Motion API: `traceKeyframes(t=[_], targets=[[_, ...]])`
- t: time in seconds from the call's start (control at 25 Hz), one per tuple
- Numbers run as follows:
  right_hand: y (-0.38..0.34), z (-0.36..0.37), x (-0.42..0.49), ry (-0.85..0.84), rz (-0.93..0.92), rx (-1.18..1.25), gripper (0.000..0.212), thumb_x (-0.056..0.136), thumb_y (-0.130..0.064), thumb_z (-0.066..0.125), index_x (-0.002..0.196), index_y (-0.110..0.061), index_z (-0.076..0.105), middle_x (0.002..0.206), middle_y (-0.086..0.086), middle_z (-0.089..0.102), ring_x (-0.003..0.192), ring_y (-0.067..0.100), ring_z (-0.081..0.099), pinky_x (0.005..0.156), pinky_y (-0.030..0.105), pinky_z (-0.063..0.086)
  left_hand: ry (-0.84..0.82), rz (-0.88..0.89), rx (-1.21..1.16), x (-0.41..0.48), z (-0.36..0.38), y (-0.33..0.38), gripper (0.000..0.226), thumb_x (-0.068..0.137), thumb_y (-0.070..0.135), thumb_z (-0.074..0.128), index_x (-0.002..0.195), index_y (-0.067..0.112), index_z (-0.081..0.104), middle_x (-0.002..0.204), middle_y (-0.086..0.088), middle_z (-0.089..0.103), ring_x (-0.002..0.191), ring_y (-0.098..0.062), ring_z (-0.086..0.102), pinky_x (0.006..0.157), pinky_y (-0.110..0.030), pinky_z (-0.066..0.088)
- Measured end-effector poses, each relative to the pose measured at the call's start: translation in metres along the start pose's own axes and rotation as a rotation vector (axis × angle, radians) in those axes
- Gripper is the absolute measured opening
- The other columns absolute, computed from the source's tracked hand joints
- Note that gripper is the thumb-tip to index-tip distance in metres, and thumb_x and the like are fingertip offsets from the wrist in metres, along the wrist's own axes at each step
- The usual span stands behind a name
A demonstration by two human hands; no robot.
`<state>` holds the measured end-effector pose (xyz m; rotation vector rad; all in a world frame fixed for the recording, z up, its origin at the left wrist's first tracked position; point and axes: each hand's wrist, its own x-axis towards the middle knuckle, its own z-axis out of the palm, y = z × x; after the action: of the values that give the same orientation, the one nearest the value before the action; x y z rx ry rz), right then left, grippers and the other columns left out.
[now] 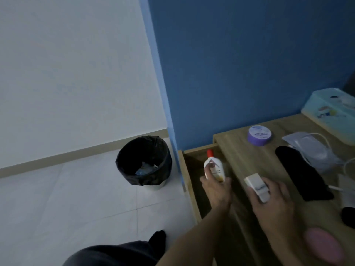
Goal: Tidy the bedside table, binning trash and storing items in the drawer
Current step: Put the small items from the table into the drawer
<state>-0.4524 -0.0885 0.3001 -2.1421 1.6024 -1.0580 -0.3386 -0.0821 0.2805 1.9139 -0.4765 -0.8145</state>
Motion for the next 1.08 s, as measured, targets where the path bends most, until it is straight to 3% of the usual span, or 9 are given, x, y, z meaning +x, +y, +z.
traceKeyframes(t=[0.2,0.32,0.36,0.48,0.56,0.72,0.8,0.96,1.08], targets=[[-0.031,0.068,-0.005,-0.175,-0.024,0.023,0.043,0.070,-0.010,0.077,0.108,0.003,0.061,0.103,0.030,0.061,0.088,0.043,0.063,0.074,0.044,0.052,-0.135,-0.111,0.123,0.008,-0.016,-0.048,0.059,0.087,0.040,0.057,0.138,0.041,0.028,0.137,-0.002,0.042,0.122,-0.018,0.047,0.102,-0.034,0.043],[-0.033,0.095,-0.006,-0.316,0.073,-0.065,0.045,0.081,-0.023,0.065,0.121,-0.004,0.055,0.121,0.023,0.053,0.104,0.038,0.057,0.083,0.044,0.049,-0.087,-0.122,0.049,0.014,-0.018,-0.054,0.027,0.092,0.044,0.051,0.118,0.042,0.044,0.117,0.011,0.055,0.107,-0.003,0.055,0.091,-0.017,0.044],[-0.034,0.102,-0.006,-0.352,0.114,-0.083,0.045,0.083,-0.024,0.062,0.123,-0.005,0.053,0.124,0.021,0.051,0.107,0.035,0.055,0.085,0.044,0.048,-0.084,-0.114,0.063,0.015,-0.020,-0.054,0.028,0.092,0.043,0.050,0.119,0.039,0.045,0.119,0.010,0.055,0.110,-0.005,0.055,0.093,-0.019,0.044],[-0.035,0.126,-0.001,-0.399,0.226,-0.070,0.041,0.084,-0.022,0.061,0.121,-0.005,0.052,0.124,0.021,0.049,0.106,0.035,0.053,0.084,0.042,0.047,-0.116,-0.113,0.024,0.021,-0.029,-0.066,0.071,0.087,0.040,0.058,0.145,0.033,0.018,0.145,0.000,0.039,0.133,-0.016,0.040,0.111,-0.033,0.033],[-0.034,0.144,0.006,-0.435,0.280,-0.067,0.038,0.084,-0.017,0.061,0.119,-0.003,0.053,0.125,0.022,0.049,0.109,0.036,0.052,0.084,0.039,0.045,-0.115,-0.177,-0.046,0.031,-0.028,-0.072,0.068,0.091,0.031,0.055,0.146,0.034,0.014,0.149,-0.005,0.035,0.135,-0.019,0.038,0.108,-0.031,0.032],[-0.025,0.181,0.020,-0.483,0.288,-0.090,0.036,0.083,-0.014,0.063,0.116,-0.003,0.056,0.124,0.022,0.051,0.112,0.038,0.052,0.086,0.037,0.045,-0.020,-0.216,-0.088,0.068,-0.020,-0.086,0.054,0.095,0.008,0.047,0.140,0.025,0.024,0.138,-0.011,0.050,0.124,-0.024,0.052,0.091,-0.021,0.038],[-0.020,0.200,0.022,-0.501,0.275,-0.088,0.035,0.082,-0.014,0.064,0.115,-0.004,0.057,0.122,0.021,0.053,0.112,0.037,0.052,0.088,0.039,0.045,-0.035,-0.235,-0.117,0.079,-0.016,-0.092,0.050,0.097,0.014,0.045,0.143,0.019,0.024,0.140,-0.012,0.047,0.127,-0.024,0.049,0.098,-0.024,0.038],[-0.009,0.222,0.020,-0.546,0.251,-0.097,0.032,0.079,-0.012,0.066,0.109,-0.002,0.060,0.116,0.023,0.058,0.108,0.037,0.055,0.085,0.037,0.046,0.057,-0.309,-0.134,0.091,-0.004,-0.102,0.066,0.089,0.057,0.044,0.140,0.015,0.036,0.139,-0.016,0.048,0.126,-0.029,0.046,0.111,-0.037,0.031],[-0.004,0.221,0.017,-0.568,0.255,-0.073,0.034,0.079,-0.011,0.067,0.110,0.000,0.059,0.116,0.024,0.057,0.108,0.037,0.055,0.085,0.035,0.044,0.015,-0.334,-0.108,0.087,0.001,-0.101,0.059,0.091,0.047,0.050,0.141,0.019,0.035,0.138,-0.015,0.050,0.125,-0.030,0.049,0.108,-0.038,0.037]])
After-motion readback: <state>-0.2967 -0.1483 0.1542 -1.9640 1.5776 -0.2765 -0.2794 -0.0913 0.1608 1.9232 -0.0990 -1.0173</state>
